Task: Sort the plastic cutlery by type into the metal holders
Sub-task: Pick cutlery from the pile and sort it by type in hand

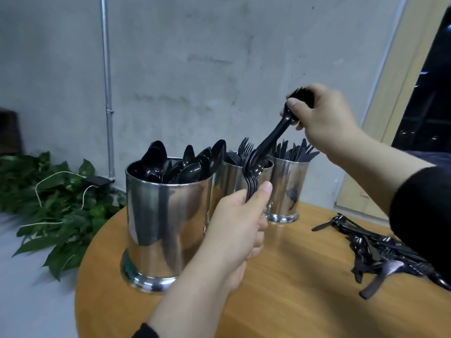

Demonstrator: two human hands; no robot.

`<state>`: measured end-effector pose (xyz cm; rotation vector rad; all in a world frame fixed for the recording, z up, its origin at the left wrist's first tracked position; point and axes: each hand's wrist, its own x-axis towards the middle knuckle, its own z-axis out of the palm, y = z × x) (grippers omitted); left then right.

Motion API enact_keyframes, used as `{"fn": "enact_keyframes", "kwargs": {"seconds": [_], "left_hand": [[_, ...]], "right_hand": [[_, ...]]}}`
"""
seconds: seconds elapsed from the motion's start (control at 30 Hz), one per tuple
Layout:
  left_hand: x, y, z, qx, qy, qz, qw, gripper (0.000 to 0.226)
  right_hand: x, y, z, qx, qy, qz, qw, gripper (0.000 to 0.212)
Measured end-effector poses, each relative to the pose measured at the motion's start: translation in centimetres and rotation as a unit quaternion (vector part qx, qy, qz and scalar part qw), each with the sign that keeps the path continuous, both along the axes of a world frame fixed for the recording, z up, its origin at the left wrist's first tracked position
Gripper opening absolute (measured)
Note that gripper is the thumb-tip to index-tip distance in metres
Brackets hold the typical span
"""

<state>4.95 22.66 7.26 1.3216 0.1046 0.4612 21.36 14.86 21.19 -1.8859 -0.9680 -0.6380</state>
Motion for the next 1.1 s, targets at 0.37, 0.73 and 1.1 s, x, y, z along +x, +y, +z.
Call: {"fn": "enact_keyframes", "kwargs": {"seconds": [0.37,0.73,1.1], "left_hand": [[0.2,0.5,-0.7,-0.014,0.013,-0.027,0.999,0.035],[-3.1,0.6,0.7,0.002,0.001,-0.085,0.996,0.03],[-8.7,4.4,1.1,0.23,-0.177,0.484,0.826,0.019]], "right_hand": [[2.9,4.0,-5.3,-0.302,-0.043,-0.055,0.951,0.045],[-9.7,-3.0,-3.6,-0.214,0.062,0.219,0.95,0.029],[-14.7,1.7,2.0,-0.01,-0.101,0.129,0.986,0.017]]}}
